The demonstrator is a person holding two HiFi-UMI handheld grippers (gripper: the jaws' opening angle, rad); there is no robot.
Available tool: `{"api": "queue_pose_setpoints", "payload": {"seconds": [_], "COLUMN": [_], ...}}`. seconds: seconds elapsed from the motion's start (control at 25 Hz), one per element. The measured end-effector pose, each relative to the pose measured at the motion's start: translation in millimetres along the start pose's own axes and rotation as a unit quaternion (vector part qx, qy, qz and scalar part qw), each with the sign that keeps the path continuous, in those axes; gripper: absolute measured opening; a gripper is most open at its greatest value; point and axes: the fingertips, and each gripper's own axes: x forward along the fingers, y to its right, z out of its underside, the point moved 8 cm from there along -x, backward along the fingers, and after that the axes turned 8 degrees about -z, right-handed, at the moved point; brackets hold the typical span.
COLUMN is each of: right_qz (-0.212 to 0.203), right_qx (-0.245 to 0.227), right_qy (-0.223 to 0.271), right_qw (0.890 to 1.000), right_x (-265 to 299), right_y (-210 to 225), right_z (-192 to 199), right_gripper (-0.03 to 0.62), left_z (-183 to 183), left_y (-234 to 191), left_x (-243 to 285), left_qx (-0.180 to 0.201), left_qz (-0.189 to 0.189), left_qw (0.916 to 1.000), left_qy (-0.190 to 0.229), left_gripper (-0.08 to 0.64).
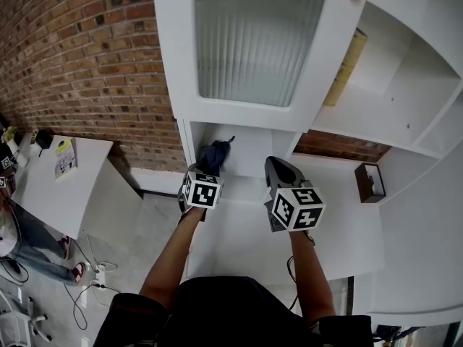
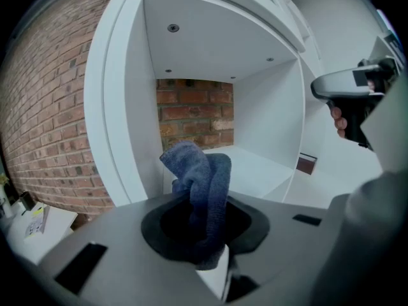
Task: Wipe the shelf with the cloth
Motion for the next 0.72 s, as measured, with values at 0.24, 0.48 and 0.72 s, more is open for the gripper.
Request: {"api": "queue_pose_setpoints", "payload": {"seconds": [0.24,0.48,0.72], "right_qz": [0.014,0.031,0.041], "right_qx": [0.001,0.007,0.011], "right_qy": [0.001,0.002,0.006], "right_qw": [1.000,0.999,0.999], "right_x": [-6.8,-13.9,-20.6], "right_y": [5.7,16.0,20.9], "right_z": [1.2,2.0,3.2], "right_gripper": [0.017,0.017,0.017], "left_z": [-6.3,-14.8,-19.7], "left_y": [9.7,24.9,42.0], "left_x": [7.4,15.8,25.2], "left_qx": [0.032,0.050,0.079], "left_qz": [0.003,0.027,0.043], "left_qw": [0.9995,0.9983,0.9957], "left_qy": [-0.006,-0.008,-0.026], "left_gripper": [0.071,0.071,0.071]}}
